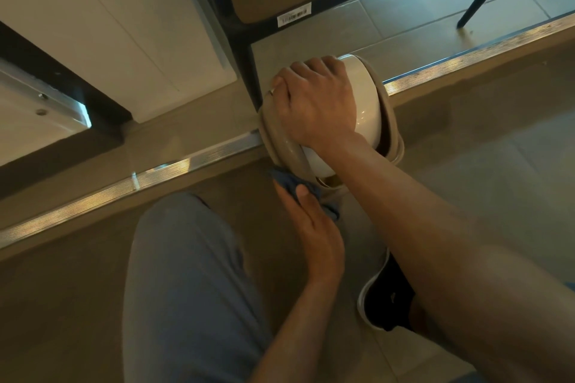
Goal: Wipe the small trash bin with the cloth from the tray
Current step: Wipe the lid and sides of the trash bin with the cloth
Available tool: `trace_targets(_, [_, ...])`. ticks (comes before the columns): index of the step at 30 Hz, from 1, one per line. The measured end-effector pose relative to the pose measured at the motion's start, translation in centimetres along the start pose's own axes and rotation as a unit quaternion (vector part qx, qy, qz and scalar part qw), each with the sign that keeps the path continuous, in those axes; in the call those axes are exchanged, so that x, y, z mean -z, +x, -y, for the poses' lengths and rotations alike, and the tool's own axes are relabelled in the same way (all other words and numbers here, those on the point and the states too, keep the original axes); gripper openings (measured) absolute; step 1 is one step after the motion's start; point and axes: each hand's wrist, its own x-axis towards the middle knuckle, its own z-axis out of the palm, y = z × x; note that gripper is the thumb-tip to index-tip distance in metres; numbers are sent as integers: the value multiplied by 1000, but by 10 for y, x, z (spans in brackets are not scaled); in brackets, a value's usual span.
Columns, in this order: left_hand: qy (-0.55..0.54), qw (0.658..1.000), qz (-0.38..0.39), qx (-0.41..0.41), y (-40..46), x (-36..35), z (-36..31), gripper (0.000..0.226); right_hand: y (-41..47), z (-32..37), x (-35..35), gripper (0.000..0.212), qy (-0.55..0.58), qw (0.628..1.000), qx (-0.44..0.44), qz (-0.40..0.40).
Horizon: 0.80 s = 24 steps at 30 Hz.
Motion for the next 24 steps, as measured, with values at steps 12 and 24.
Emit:
trace_targets(12, [10, 999, 11, -36, -17, -9, -2, 62, -1, 0, 2, 43, -5, 1000, 6, 1])
trace_targets(24, [59, 994, 89, -12, 146, 10, -54, 34, 0, 0, -3, 45, 12, 1000, -1, -4])
